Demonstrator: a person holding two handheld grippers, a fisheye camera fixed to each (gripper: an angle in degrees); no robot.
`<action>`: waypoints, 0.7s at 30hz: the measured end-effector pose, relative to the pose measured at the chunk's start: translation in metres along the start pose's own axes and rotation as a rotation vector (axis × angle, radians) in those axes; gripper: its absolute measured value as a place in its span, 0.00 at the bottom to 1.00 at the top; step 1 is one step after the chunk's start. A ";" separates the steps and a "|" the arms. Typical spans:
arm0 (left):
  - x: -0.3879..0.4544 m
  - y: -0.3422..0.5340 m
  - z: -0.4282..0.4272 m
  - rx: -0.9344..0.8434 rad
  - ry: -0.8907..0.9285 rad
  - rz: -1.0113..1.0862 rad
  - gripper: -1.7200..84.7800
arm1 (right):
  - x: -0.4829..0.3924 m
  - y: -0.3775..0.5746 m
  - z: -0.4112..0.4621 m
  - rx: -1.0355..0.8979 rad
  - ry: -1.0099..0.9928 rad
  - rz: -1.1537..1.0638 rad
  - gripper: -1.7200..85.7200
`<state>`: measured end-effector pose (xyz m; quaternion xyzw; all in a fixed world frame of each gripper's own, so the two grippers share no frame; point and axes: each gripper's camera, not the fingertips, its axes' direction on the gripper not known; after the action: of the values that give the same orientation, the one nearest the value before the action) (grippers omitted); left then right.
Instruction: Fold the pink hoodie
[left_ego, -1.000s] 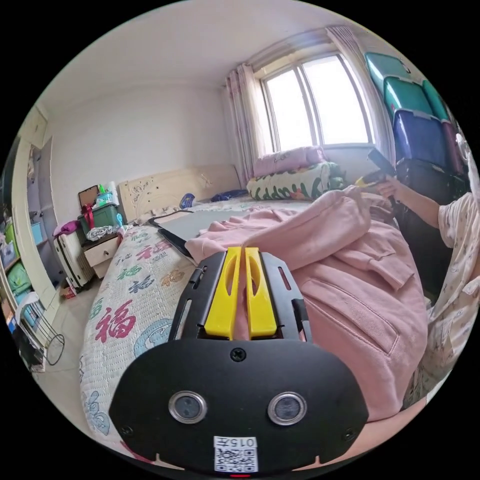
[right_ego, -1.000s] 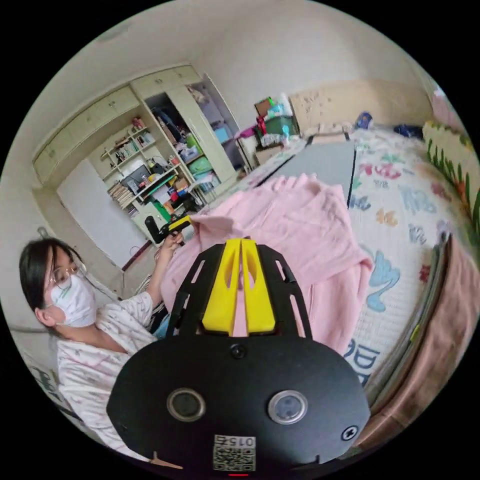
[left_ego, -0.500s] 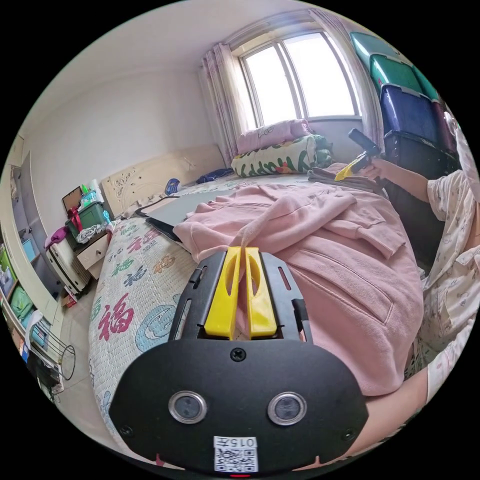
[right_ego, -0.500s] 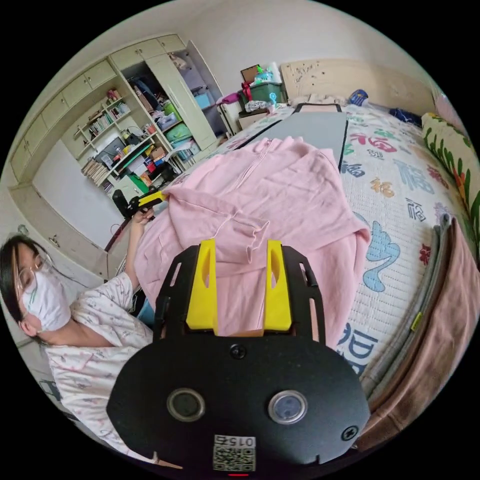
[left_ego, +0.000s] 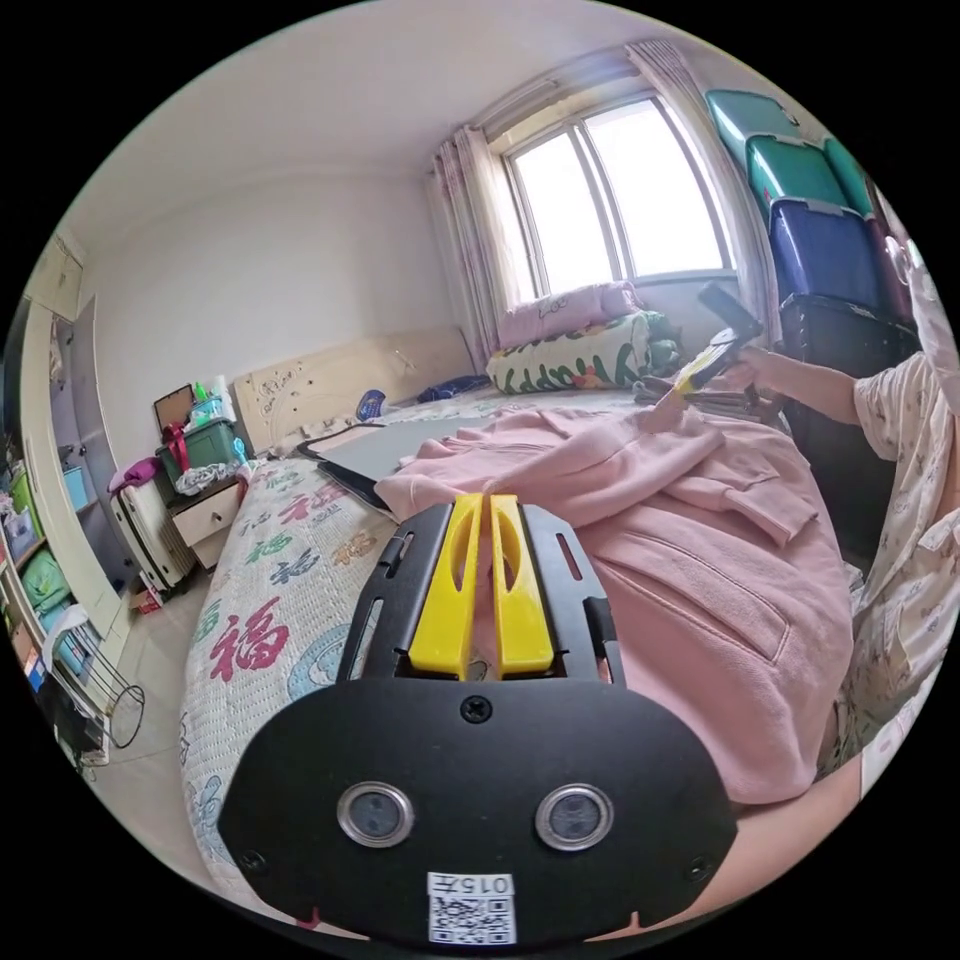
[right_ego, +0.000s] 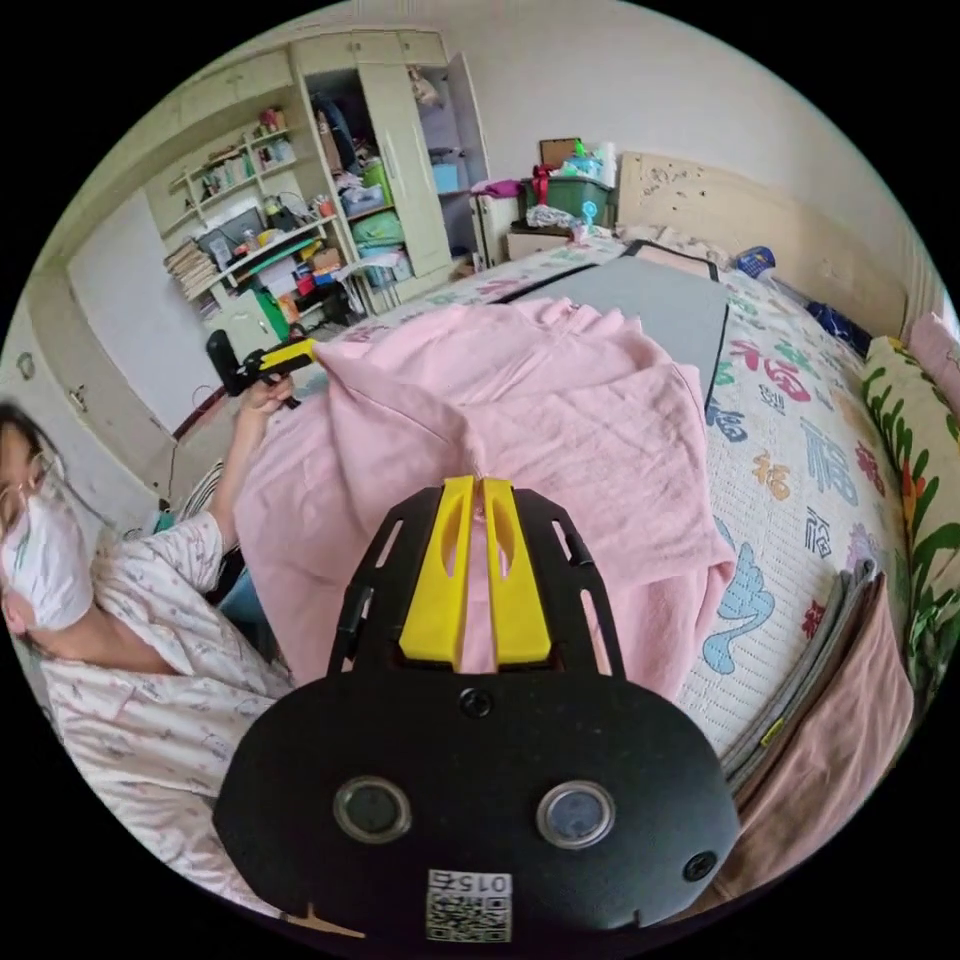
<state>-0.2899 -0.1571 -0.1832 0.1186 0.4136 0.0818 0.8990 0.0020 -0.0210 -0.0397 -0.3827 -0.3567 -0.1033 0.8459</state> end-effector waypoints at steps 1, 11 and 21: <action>0.000 0.000 0.001 -0.007 -0.002 0.000 0.03 | -0.011 0.004 -0.010 0.019 -0.045 -0.045 0.03; -0.005 0.005 0.003 -0.003 -0.011 -0.014 0.03 | -0.065 0.058 0.015 -0.214 -0.092 -0.076 0.12; 0.001 0.011 0.004 0.015 -0.026 0.014 0.02 | -0.079 0.069 0.030 -0.316 -0.212 -0.015 0.04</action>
<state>-0.2871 -0.1469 -0.1782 0.1295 0.4016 0.0835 0.9028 -0.0407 0.0401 -0.1193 -0.5168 -0.4263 -0.1236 0.7321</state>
